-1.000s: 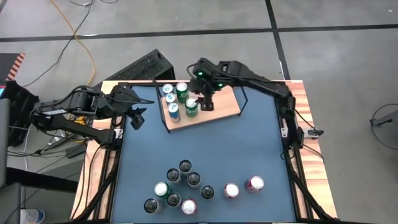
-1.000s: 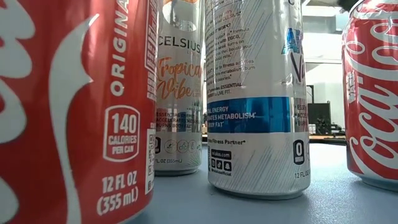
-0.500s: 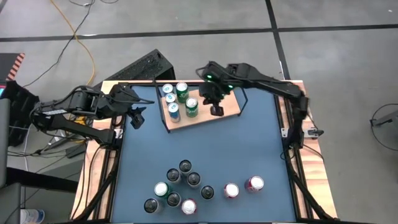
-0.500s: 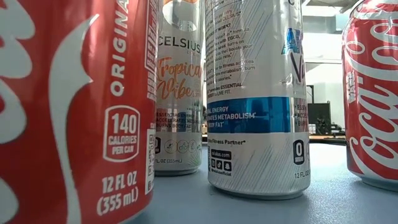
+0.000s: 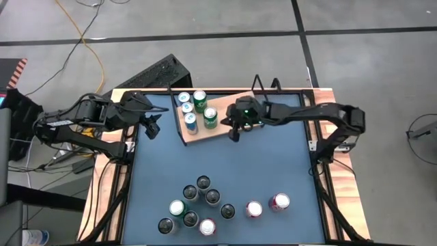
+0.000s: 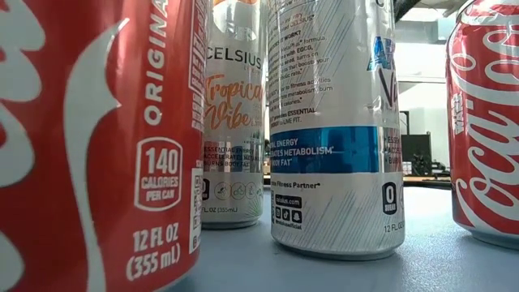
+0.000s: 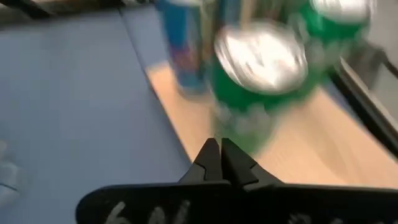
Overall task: Place canned beverage on shelf
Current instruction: Put the top green soda can on the shelf aligned with the other green soda can
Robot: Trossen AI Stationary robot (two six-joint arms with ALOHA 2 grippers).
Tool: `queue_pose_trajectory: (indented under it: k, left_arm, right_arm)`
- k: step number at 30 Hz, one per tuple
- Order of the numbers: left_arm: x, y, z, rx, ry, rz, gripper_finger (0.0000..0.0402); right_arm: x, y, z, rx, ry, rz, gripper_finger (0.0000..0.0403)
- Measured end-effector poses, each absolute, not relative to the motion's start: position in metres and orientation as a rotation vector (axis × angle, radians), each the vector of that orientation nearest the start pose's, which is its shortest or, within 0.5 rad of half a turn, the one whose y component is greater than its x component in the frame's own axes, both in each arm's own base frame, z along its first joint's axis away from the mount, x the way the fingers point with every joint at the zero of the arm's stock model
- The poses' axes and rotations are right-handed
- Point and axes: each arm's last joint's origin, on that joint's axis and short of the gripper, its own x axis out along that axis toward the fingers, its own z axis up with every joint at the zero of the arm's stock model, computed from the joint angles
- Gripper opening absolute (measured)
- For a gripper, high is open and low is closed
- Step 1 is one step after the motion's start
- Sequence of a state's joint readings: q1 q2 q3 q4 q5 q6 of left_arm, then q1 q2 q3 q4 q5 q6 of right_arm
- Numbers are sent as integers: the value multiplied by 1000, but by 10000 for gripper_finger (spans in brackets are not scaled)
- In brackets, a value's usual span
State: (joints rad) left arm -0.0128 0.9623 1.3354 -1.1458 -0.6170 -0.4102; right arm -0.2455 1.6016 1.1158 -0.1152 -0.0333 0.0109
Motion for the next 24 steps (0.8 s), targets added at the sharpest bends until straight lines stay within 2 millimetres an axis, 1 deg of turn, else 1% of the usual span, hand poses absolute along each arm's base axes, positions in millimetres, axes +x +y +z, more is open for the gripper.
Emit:
queue_pose_trajectory:
  k: [1,4,6,8,11,14,21,24]
  left_arm:
    - [141,15,402,-139,610,713,193]
    - [141,15,402,-141,608,713,193]
    - [141,15,402,-149,604,716,193]
    - [141,15,402,-159,600,719,193]
    - [141,15,402,-168,597,722,193]
    - [141,15,402,-169,598,720,193]
    - [141,15,402,-164,595,729,193]
    - [141,16,402,-153,593,739,193]
  right_arm:
    - [344,-86,244,94,622,-217,0]
    - [351,-89,232,89,641,-213,0]
    - [360,-92,221,100,624,-185,0]
    - [364,-96,212,106,627,-187,0]
    - [369,-100,207,109,608,-204,0]
    - [367,-104,196,132,658,-208,0]
    - [368,-116,194,126,633,-228,0]
    - [368,-118,194,128,625,-228,0]
